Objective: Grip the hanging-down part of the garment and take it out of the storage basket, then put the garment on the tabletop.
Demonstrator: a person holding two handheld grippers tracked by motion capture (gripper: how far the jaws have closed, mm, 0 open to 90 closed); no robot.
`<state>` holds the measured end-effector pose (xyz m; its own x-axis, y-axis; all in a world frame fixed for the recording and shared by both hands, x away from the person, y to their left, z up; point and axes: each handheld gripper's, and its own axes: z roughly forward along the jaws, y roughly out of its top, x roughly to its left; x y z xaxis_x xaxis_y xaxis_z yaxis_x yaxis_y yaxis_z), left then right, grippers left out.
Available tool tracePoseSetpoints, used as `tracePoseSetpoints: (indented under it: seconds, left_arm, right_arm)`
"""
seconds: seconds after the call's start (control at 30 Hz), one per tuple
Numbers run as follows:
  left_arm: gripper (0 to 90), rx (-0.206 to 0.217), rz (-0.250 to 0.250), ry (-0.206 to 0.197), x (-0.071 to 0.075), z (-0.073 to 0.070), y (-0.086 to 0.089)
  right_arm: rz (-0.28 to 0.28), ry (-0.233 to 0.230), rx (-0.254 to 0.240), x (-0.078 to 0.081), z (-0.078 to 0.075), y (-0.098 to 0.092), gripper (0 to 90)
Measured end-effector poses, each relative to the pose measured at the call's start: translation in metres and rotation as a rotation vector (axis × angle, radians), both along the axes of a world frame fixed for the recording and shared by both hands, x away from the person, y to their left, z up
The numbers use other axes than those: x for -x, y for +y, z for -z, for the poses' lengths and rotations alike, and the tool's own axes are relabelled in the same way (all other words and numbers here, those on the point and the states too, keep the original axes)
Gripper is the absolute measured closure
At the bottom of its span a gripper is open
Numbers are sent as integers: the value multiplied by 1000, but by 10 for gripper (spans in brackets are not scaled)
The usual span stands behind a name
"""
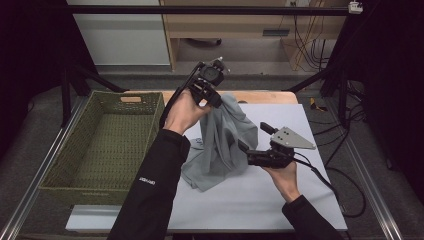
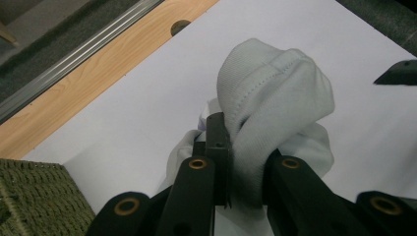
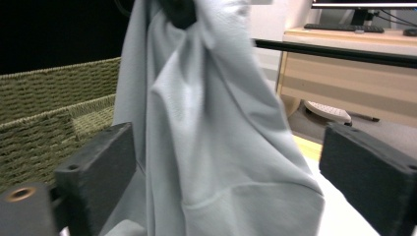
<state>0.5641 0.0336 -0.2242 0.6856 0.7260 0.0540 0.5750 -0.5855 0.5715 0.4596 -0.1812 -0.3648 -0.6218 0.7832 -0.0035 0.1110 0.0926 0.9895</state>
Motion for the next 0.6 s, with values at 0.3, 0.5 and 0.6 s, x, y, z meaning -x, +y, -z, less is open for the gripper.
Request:
tracePoseSetpoints:
  seconds: [0.3,0.5,0.6]
  left_arm:
    - [825,-11,31,11,2,14,2]
    - [824,1,39,3,5,27,6]
    - [823,20,49,-2,7,35,8]
  right_arm:
    - [41,13,-28,11,15,-31,7]
    - [29,19,-39,20,23,-42,4]
    - [29,29,-41,22,28,-46,4]
